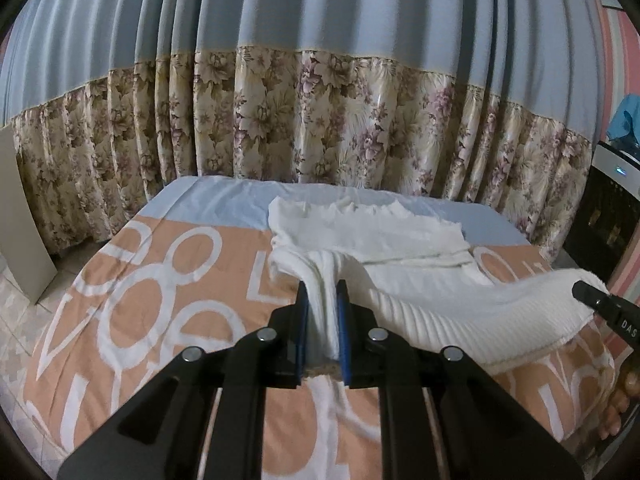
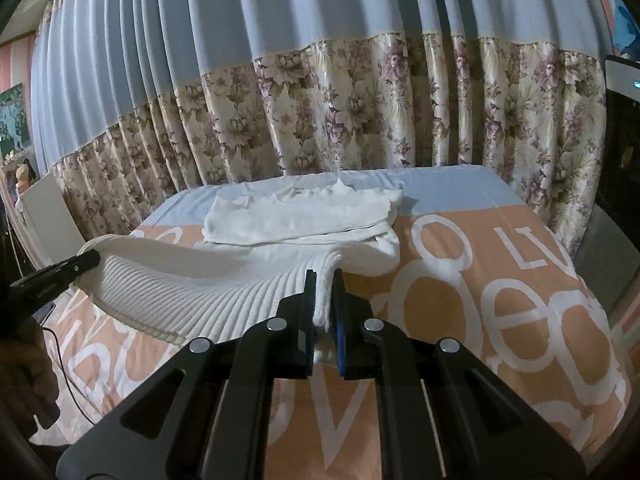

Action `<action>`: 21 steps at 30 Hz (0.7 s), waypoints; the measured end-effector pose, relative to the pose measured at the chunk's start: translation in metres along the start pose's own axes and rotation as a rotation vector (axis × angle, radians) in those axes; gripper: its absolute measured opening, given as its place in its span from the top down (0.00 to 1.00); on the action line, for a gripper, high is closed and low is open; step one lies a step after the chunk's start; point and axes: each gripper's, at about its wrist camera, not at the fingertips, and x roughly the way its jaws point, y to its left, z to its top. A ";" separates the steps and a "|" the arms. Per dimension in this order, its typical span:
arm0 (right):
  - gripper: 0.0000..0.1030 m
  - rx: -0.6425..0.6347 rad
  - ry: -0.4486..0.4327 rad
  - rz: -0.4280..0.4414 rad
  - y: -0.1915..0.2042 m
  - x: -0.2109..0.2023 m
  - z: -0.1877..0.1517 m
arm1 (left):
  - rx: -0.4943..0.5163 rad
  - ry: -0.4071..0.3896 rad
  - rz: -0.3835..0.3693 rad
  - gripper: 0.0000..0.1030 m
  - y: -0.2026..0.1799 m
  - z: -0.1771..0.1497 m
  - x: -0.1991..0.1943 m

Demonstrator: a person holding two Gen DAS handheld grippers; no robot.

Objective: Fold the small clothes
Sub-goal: 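Lift the ribbed hem with the left gripper and carry it toward the collar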

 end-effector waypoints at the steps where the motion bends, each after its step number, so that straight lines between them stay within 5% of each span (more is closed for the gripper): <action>1: 0.92 0.002 0.004 0.002 -0.001 0.006 0.004 | -0.003 -0.002 -0.001 0.87 0.000 0.004 0.004; 12: 0.92 0.007 -0.025 0.000 -0.021 0.075 0.066 | -0.041 -0.018 -0.013 0.87 -0.002 0.072 0.089; 21: 0.92 0.073 0.005 -0.012 -0.043 0.170 0.115 | 0.004 0.059 0.068 0.87 -0.003 0.101 0.203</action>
